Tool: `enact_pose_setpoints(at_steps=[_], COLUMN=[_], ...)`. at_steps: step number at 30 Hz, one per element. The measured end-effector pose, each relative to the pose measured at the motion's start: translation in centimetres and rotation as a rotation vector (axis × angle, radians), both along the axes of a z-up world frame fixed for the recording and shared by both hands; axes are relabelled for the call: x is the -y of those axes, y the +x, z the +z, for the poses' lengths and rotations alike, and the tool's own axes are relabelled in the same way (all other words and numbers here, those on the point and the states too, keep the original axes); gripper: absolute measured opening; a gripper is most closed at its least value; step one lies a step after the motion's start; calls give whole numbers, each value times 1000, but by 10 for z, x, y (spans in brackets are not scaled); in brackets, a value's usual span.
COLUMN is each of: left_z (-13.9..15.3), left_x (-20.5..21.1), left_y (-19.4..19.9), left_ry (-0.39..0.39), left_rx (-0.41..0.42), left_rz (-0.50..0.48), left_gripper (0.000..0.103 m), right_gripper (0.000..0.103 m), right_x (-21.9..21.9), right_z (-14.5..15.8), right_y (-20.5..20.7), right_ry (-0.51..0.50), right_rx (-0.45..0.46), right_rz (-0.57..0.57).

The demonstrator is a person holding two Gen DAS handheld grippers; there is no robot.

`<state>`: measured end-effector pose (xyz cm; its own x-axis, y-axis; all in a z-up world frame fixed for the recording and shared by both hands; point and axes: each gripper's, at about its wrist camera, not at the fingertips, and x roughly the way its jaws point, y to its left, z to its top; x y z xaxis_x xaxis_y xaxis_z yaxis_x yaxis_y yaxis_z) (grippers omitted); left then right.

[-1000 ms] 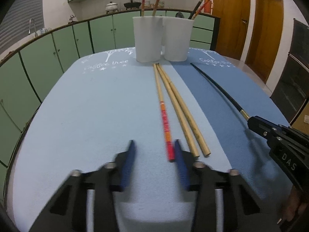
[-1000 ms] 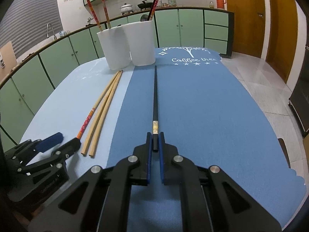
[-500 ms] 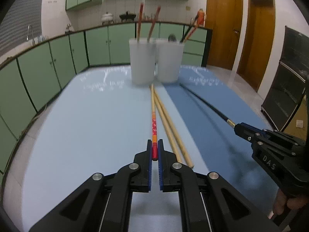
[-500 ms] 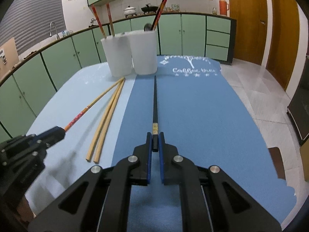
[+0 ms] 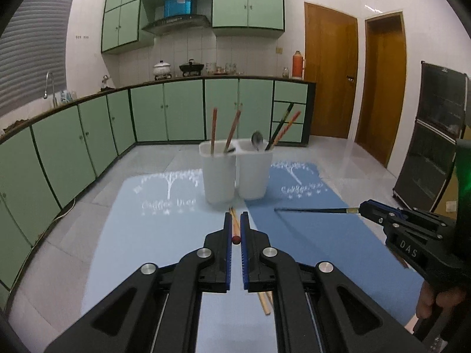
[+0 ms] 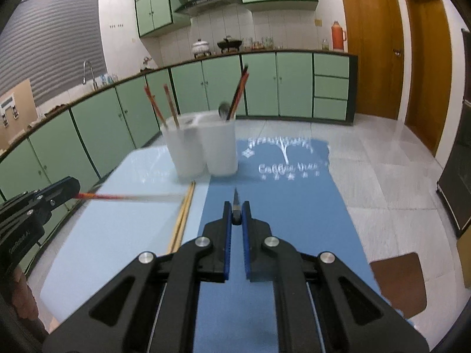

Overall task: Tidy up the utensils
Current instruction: 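Lift both chopsticks and carry them up over the white holder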

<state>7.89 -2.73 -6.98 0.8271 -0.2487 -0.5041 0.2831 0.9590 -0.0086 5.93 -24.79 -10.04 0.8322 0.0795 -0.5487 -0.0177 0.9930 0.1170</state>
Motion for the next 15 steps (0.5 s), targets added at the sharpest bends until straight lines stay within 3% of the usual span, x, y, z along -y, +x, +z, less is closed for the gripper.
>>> enact_pose_setpoints(at_steps=[15], left_z=[46], left_x=[-7], left_y=[15], left_ry=[-36], left_rx=[107], left_rz=[-35], left_gripper=[5], right_gripper=[6], right_x=[6], right_z=[61], right_y=[33], right_ry=[20], right_rx=[29], right_rz=[104])
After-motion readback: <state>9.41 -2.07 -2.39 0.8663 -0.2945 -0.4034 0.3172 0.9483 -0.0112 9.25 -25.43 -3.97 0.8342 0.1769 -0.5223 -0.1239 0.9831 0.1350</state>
